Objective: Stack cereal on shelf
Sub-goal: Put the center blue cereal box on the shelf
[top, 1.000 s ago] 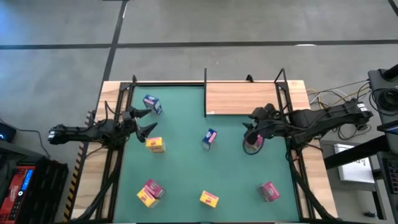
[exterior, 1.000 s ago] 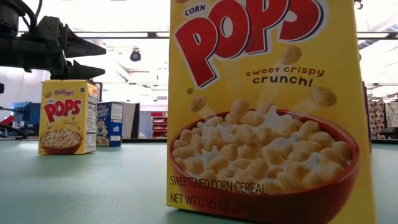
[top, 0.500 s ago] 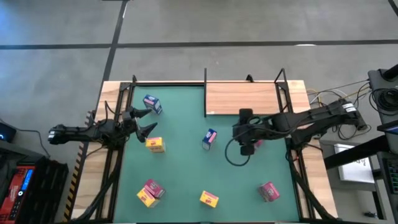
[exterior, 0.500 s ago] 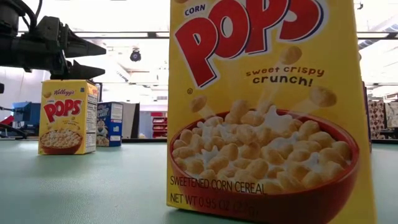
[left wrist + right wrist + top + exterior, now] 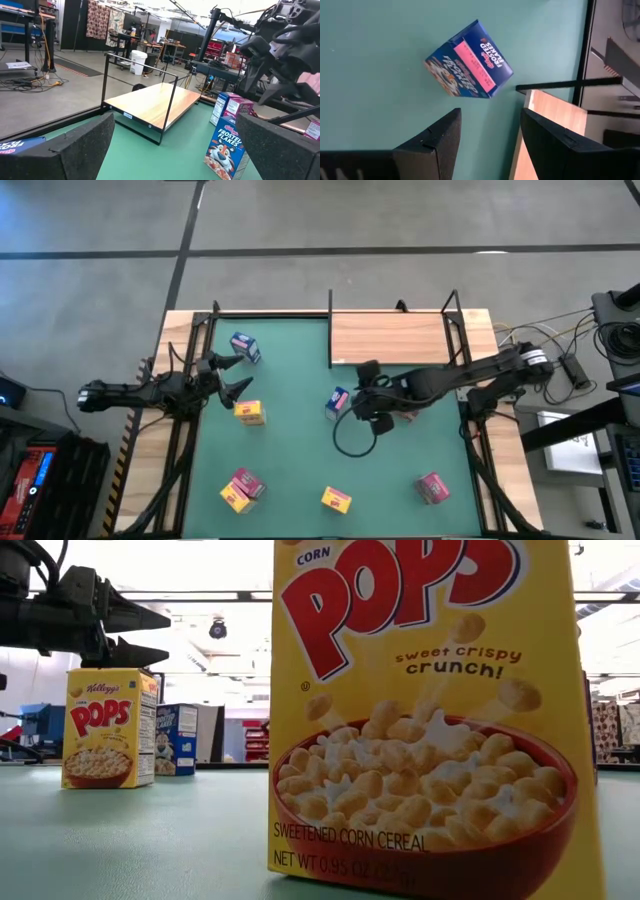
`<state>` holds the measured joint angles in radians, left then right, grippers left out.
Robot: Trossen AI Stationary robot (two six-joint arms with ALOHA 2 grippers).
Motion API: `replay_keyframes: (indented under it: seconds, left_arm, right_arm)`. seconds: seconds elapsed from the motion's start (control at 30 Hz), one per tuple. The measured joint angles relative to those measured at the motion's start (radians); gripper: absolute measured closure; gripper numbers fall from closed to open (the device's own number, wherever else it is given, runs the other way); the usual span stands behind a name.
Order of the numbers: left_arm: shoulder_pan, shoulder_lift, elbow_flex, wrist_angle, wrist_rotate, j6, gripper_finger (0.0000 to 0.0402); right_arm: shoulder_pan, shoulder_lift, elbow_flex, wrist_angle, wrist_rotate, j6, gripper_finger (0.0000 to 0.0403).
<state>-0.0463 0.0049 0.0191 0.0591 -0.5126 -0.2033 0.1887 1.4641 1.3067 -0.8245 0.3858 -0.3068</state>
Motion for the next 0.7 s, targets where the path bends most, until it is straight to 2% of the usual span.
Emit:
replay_keyframes:
  seconds: [0.23, 0.43, 0.7]
  left_arm:
    - [0.0, 0.0, 0.0, 0.0, 0.0, 0.0, 0.0002]
    - [0.0, 0.0, 0.0, 0.0, 0.0, 0.0, 0.0002]
    - [0.0, 0.002, 0.0, 0.0, 0.0, 0.0, 0.0002]
  right_arm:
    - [-0.024, 0.065, 0.02, 0.04, 0.003, -0.033, 0.0211]
    - [-0.034, 0.089, 0.024, 0.058, -0.009, -0.156, 0.0211]
    - [-0.075, 0.104, 0.025, 0.085, -0.151, -0.215, 0.0211]
